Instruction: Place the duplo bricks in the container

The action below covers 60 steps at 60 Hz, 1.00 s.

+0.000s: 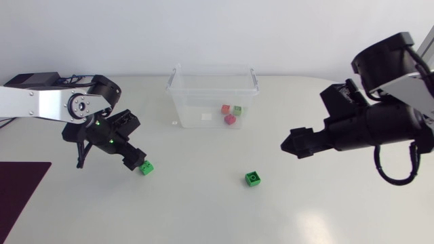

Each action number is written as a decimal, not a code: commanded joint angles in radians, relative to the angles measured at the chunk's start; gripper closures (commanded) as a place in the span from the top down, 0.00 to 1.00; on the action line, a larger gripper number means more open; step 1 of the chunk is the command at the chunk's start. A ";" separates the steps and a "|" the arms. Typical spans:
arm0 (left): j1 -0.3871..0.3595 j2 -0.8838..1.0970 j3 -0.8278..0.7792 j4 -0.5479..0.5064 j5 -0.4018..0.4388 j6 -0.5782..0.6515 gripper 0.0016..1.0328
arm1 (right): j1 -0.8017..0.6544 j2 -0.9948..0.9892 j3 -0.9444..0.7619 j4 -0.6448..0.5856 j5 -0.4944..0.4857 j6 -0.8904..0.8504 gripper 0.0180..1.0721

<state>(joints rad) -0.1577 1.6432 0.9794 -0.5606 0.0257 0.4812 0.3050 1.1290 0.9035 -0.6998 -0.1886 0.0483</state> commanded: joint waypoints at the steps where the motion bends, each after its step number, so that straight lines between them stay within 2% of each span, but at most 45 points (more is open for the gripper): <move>1: -0.013 0.055 0.039 -0.012 0.013 0.043 0.90 | 0.032 0.068 0.021 0.006 -0.008 0.010 0.95; 24: -0.042 0.138 0.051 -0.013 0.011 0.071 0.87 | 0.120 0.245 0.009 0.094 0.071 0.018 0.95; 30: -0.042 0.161 0.051 -0.015 0.011 0.080 0.83 | 0.131 0.298 0.005 0.123 0.078 0.018 0.95; 33: -0.042 0.165 0.051 -0.013 0.013 0.086 0.77 | 0.134 0.324 0.002 0.140 0.083 0.018 0.95; 41: -0.045 0.173 0.050 -0.013 0.037 0.088 0.56 | 0.157 0.393 0.002 0.166 0.118 0.019 0.95; 49: -0.045 0.178 0.050 -0.013 0.072 0.096 0.47 | 0.175 0.437 0.008 0.183 0.132 0.036 0.92; 52: -0.045 0.178 0.048 -0.013 0.074 0.097 0.46 | 0.181 0.448 0.009 0.189 0.132 0.039 0.89; 55: -0.045 0.175 0.048 -0.013 0.088 0.100 0.41 | 0.192 0.465 0.012 0.189 0.132 0.041 0.89; 60: -0.043 0.168 0.048 -0.015 0.102 0.102 0.38 | 0.207 0.494 0.018 0.189 0.136 0.045 0.89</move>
<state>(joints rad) -0.1944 1.7943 1.0073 -0.5644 0.1093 0.5587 0.4931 1.5810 0.9073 -0.5179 -0.0582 0.0711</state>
